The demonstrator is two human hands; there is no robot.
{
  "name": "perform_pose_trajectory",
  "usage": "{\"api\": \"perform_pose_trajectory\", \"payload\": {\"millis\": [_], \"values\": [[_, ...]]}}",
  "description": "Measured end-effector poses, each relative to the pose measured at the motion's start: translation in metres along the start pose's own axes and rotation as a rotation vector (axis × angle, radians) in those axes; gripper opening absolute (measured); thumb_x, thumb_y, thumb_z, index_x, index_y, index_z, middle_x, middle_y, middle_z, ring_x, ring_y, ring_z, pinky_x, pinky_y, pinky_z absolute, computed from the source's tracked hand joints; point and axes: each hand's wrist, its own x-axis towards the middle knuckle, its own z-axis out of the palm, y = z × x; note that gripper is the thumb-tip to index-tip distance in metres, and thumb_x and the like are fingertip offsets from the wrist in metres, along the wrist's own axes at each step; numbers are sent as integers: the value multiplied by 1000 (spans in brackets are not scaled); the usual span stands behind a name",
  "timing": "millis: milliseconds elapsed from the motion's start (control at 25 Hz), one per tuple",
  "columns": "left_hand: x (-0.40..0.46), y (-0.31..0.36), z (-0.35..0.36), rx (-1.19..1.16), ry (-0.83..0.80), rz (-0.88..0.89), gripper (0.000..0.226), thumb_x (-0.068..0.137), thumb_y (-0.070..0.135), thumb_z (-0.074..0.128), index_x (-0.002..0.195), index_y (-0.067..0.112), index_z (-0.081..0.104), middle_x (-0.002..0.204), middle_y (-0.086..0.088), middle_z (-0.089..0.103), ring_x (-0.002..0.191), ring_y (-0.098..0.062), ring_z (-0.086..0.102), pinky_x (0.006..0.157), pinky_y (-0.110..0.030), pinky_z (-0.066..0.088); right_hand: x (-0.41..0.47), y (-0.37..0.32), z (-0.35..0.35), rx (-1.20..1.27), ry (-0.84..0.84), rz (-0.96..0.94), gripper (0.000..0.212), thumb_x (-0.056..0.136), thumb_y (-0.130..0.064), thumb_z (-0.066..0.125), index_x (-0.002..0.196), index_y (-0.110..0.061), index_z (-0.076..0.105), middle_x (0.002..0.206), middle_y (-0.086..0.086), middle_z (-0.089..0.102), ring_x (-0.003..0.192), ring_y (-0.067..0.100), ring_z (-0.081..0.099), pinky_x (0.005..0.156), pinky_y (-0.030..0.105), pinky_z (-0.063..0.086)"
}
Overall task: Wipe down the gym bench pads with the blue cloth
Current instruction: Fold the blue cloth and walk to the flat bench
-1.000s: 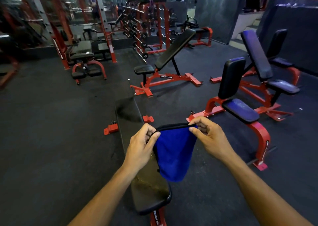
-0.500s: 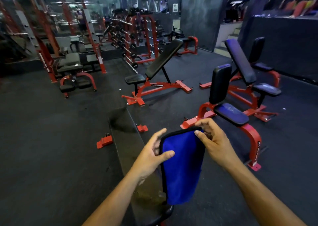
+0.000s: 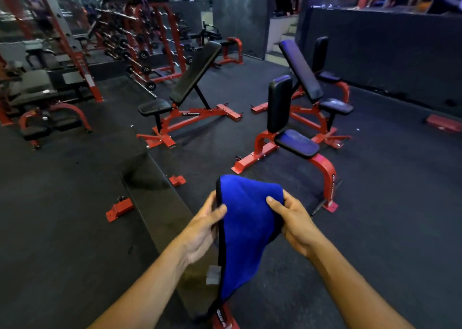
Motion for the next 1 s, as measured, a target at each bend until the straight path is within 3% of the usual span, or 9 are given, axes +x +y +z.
{"api": "perform_pose_trajectory", "payload": {"millis": [120,280,400,560,680,840,880,1000], "values": [[1,-22,-6,91,-98,-134,72,84,12,78,147,26,47,141,-3,63,132,-25,59,116,-52,40,1,7,4,-23,20,6,29,99,-9,54,127,-17,58,125,1,68,120,19,62,105,41,47],[9,-16,-9,127,-45,-172,61,91,4,70,143,30,51,136,-1,67,127,-24,63,116,-51,41,0,12,-11,-214,-102,97,69,85,4,68,137,-34,44,138,-11,58,127,12,56,110,45,42],[10,-3,-13,126,-64,-209,62,92,-6,64,140,30,52,135,-2,67,125,-25,64,113,-50,44,6,5,-7,-353,-23,100,78,83,11,63,134,-43,42,136,-12,58,122,8,59,106,43,48],[26,31,-9,102,-52,-41,64,90,-15,59,142,21,52,134,-7,67,124,-28,64,101,-44,55,21,-31,16,-385,217,-163,70,90,8,58,134,-45,45,125,-5,66,113,10,64,97,36,53],[37,67,0,146,-58,112,57,92,-12,58,140,17,55,131,-10,69,120,-29,66,96,-40,57,26,-57,20,-345,243,-326,66,90,5,61,133,-43,46,123,-3,67,111,10,65,93,33,54],[44,76,-1,182,4,25,43,96,-8,55,136,8,60,122,-17,72,107,-32,70,84,-38,61,37,-60,18,-129,263,-25,67,84,10,65,132,-32,47,133,14,59,111,21,64,93,36,53],[44,78,1,209,12,14,43,97,-7,54,136,8,60,122,-17,72,106,-32,70,81,-36,61,39,-63,20,-122,246,-41,72,82,17,61,133,-31,45,135,15,58,110,22,64,88,35,54],[44,105,17,230,-26,214,40,96,-11,53,125,15,65,122,-8,73,111,-25,70,80,-32,63,35,-93,27,-126,264,-397,84,85,25,50,145,-31,34,118,9,71,106,17,68,86,31,57]]}}
